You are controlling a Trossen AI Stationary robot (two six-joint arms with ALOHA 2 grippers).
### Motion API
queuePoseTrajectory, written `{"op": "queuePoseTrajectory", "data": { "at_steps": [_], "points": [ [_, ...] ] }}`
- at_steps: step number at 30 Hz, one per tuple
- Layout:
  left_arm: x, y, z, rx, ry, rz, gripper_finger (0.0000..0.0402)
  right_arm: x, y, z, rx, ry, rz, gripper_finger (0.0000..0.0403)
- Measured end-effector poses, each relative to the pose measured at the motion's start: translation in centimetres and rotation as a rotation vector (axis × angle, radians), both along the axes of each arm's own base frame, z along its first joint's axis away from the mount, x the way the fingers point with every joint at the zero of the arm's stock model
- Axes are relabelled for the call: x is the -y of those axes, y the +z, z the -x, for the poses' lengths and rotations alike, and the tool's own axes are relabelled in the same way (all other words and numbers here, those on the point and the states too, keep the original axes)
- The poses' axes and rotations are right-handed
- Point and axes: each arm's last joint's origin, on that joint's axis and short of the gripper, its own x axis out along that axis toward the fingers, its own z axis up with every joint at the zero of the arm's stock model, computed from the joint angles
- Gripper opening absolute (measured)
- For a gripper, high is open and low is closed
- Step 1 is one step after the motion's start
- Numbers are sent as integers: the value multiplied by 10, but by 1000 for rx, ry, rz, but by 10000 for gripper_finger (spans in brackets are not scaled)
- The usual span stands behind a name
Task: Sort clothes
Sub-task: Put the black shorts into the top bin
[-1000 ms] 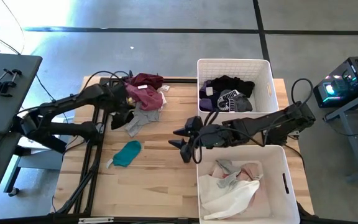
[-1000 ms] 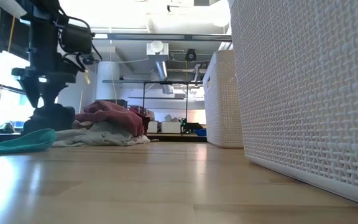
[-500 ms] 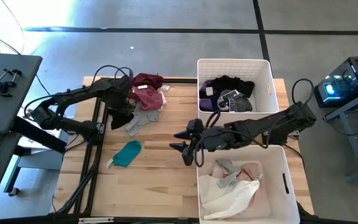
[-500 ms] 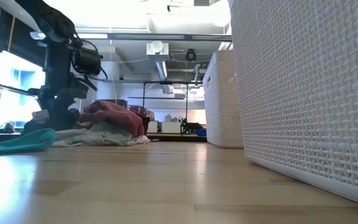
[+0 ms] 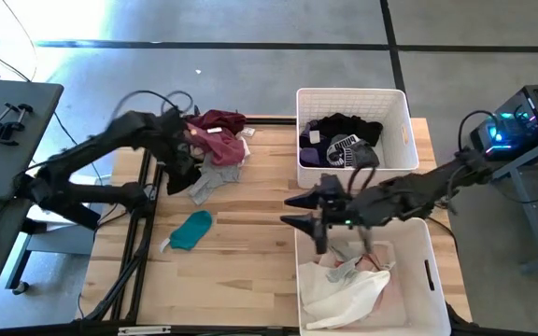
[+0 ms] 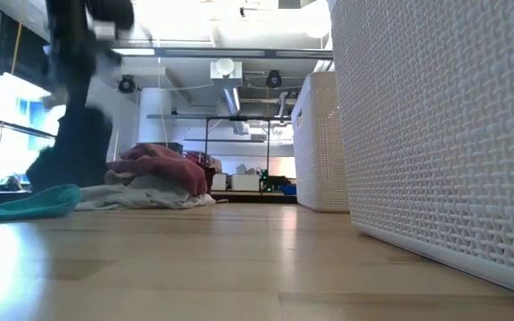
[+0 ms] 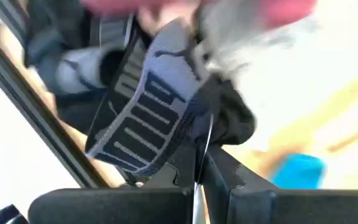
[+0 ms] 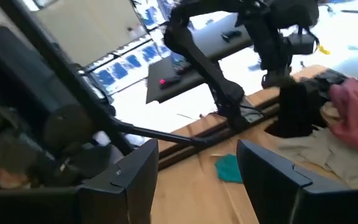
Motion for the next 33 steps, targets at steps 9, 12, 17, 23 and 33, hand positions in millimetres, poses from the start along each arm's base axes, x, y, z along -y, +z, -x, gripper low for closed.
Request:
{"op": "queuePoseTrajectory", "data": {
  "at_steps": [9,12,17,23,33],
  "points": [
    [30,148,-29,688,-144,-226,1,12,38,50,121,-11,89,206],
    [30,182,-58,903,-274,-299,1,22,49,63,153,-76,103,206],
    [22,224,-110,1185,-480,-399,1,36,60,82,186,-205,121,206],
    [4,255,-175,1508,-706,-574,0,49,72,100,238,-359,82,206],
    [-68,213,-274,1540,-756,-742,0,58,79,111,257,-505,75,206]
  ]
}}
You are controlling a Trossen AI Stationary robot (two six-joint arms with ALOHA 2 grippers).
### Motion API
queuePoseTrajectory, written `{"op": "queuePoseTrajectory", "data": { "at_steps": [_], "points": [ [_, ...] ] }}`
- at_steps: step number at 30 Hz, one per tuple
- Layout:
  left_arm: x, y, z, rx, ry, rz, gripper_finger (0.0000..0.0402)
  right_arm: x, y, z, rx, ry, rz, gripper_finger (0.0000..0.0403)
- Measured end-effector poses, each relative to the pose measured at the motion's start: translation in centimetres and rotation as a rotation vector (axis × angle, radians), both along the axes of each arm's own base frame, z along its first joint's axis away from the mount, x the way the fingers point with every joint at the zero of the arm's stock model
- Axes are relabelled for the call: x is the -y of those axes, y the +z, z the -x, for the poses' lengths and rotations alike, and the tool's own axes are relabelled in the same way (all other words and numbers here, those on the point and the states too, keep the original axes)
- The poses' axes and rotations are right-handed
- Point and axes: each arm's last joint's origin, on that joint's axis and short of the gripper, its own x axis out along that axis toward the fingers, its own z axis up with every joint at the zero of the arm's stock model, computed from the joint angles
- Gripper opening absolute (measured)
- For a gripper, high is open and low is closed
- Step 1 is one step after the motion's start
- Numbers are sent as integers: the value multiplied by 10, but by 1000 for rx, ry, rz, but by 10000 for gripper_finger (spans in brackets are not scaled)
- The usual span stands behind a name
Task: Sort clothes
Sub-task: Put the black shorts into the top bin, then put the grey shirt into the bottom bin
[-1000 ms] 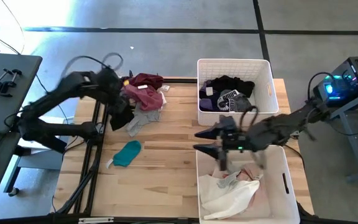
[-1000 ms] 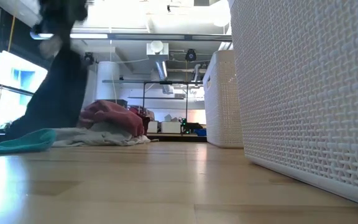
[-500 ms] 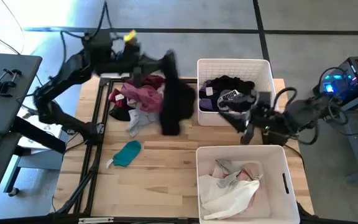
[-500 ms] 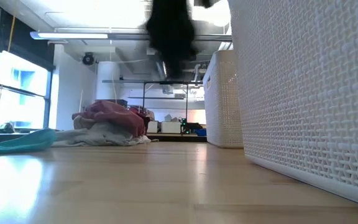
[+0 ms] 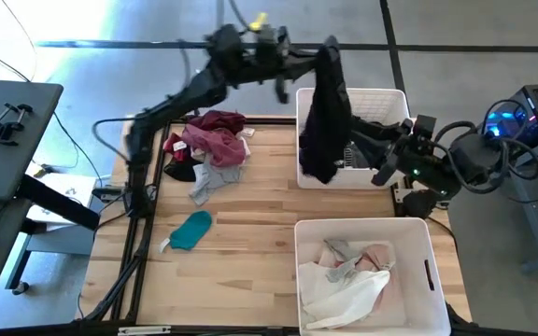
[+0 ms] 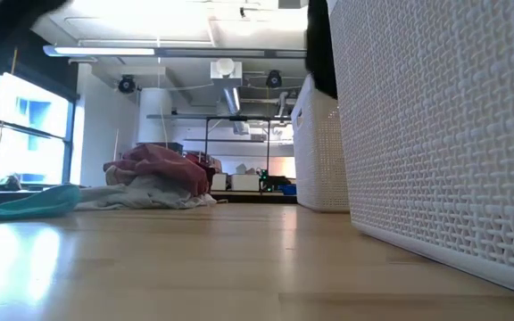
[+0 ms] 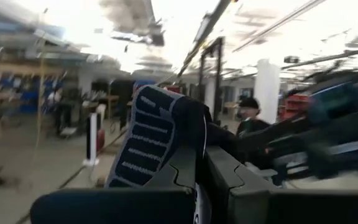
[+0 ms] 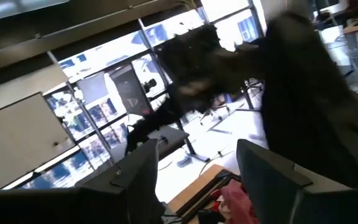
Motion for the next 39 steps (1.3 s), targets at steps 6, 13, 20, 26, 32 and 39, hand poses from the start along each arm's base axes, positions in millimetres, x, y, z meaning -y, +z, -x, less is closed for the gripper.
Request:
{"op": "queuePoseTrajectory", "data": {
  "at_steps": [6,13,20,26,32,39],
  "points": [
    [-48,-48,-36,-32,30,111,0,0,0,0,0,-28,-10,206],
    [-58,-84,-49,-234,-19,183,4,0,-2,-2,-12,-81,-12,206],
    [-46,-107,-50,-463,-167,210,87,-1,-9,-12,-60,-145,8,206],
    [-48,-117,-25,-689,-217,360,161,8,-27,-23,-143,-154,-11,206],
    [-43,-110,21,-953,-48,446,172,31,-59,-25,-334,-77,-187,206],
    [-9,-99,70,-1353,280,357,172,42,-76,-21,-510,-32,-278,206]
  ]
}}
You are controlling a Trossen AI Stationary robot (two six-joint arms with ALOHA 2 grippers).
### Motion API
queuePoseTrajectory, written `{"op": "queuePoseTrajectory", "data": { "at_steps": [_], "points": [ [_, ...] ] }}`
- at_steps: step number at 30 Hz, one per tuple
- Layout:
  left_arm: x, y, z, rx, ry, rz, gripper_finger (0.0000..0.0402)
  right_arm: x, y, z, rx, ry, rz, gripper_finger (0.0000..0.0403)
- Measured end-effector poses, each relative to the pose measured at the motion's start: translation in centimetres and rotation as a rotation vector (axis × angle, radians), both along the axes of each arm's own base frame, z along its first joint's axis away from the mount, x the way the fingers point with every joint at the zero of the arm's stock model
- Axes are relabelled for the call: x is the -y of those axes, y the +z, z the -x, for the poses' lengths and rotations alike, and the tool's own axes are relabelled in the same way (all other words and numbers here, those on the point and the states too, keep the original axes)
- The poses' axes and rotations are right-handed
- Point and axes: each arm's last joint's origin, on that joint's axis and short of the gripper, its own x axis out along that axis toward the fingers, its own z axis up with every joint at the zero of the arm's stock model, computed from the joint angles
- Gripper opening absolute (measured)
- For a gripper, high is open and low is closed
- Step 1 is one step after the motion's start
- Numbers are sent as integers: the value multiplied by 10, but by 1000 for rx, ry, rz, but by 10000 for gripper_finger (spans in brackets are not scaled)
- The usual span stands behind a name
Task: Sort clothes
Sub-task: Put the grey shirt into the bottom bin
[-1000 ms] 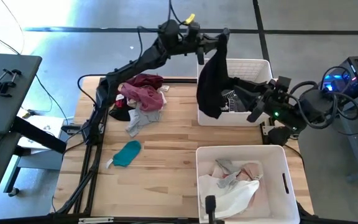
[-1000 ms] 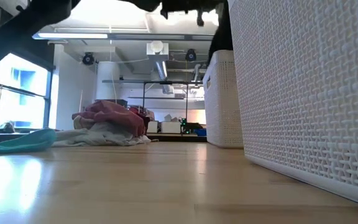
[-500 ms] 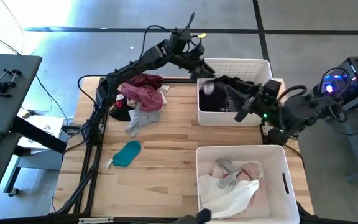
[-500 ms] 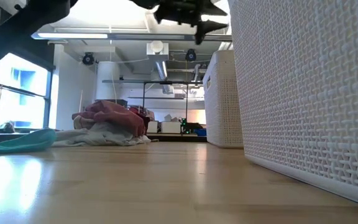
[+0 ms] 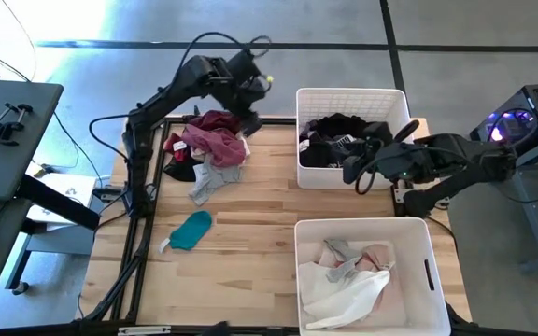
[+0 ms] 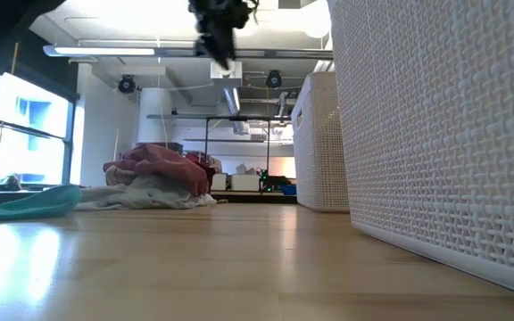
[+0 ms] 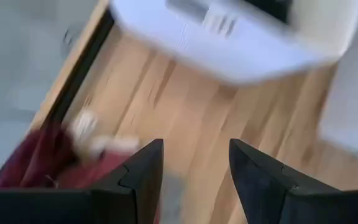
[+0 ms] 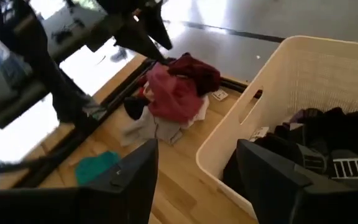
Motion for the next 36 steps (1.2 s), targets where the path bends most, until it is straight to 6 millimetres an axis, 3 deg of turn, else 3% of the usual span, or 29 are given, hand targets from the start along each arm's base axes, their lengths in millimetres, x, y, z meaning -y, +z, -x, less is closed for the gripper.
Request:
{"op": "queuePoseTrajectory", "data": {
  "at_steps": [5,14,25,36],
  "points": [
    [15,-12,18,-145,84,47,172,-2,0,-1,-61,113,64,206],
    [43,-62,69,-256,263,15,172,-4,0,-2,-92,204,64,206],
    [94,-153,128,-333,409,109,172,-1,3,-3,-19,80,76,206],
    [97,-242,144,-296,427,103,172,-3,10,-17,122,-29,71,206]
  ]
}}
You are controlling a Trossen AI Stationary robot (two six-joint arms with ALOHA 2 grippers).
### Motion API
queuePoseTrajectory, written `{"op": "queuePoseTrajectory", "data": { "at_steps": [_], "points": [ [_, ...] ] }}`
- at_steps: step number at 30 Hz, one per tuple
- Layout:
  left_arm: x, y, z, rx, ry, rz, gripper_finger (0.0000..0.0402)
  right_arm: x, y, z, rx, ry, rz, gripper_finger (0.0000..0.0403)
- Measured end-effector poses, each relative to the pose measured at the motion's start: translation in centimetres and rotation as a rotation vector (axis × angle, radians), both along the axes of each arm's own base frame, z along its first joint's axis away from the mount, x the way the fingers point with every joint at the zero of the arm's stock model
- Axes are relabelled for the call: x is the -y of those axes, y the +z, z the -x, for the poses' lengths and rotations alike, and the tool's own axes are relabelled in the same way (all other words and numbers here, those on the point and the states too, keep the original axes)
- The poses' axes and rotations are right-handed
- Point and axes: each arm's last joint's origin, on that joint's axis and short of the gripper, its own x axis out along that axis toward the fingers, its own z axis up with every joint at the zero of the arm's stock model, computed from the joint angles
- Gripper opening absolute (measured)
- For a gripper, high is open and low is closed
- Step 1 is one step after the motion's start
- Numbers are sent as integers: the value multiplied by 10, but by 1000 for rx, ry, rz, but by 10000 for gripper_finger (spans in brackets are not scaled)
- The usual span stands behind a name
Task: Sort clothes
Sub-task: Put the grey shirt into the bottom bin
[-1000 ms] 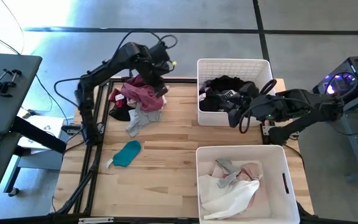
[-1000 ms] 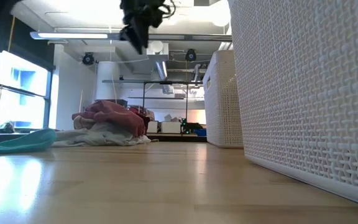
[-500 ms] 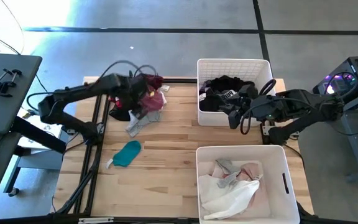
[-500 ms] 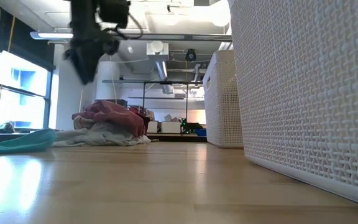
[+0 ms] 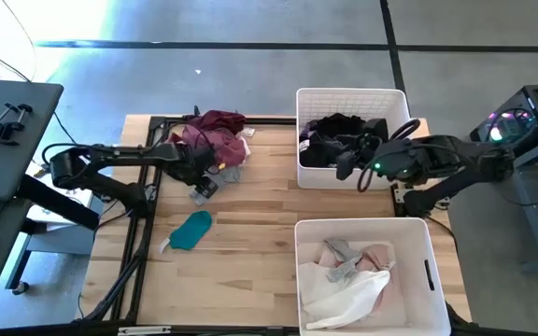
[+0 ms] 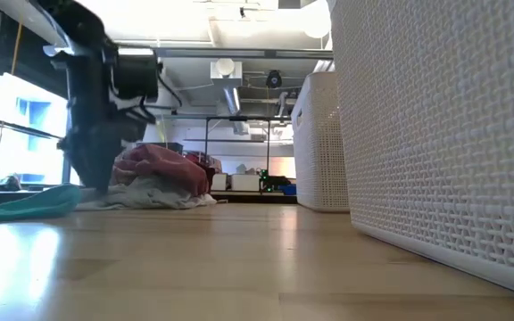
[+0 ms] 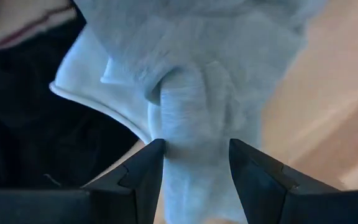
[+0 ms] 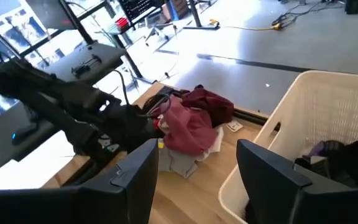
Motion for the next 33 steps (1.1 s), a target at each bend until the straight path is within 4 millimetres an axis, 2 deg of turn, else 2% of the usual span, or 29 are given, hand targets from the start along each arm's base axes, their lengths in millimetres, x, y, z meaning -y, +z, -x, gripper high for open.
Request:
{"op": "queuePoseTrajectory", "data": {
  "at_steps": [4,8,11,14,17,19,23,27,30,33],
  "points": [
    [-1,-15,2,15,-45,-6,172,-3,-9,-15,-11,-25,-19,206],
    [-4,-14,-10,183,-112,12,153,-8,-20,-31,-59,-16,-16,206],
    [-5,-4,-26,374,-141,61,105,-10,-26,-41,-80,3,-30,206],
    [-8,16,-41,517,-222,82,27,-12,-30,-48,-48,-17,-72,206],
    [-12,50,-56,614,-268,43,12,-13,-28,-50,-36,-8,-65,206],
    [-14,83,-66,684,-326,-14,5,-13,-25,-48,-22,1,-53,206],
    [-12,162,-81,842,-479,-152,3,-11,-13,-42,49,5,-40,206],
    [-4,234,-82,1000,-617,-309,2,-10,-3,-39,106,21,-14,206],
    [1,264,-77,1086,-701,-354,1,-9,3,-37,132,33,16,206],
    [3,273,-76,1130,-756,-341,1,-9,6,-37,145,37,30,206]
  ]
}}
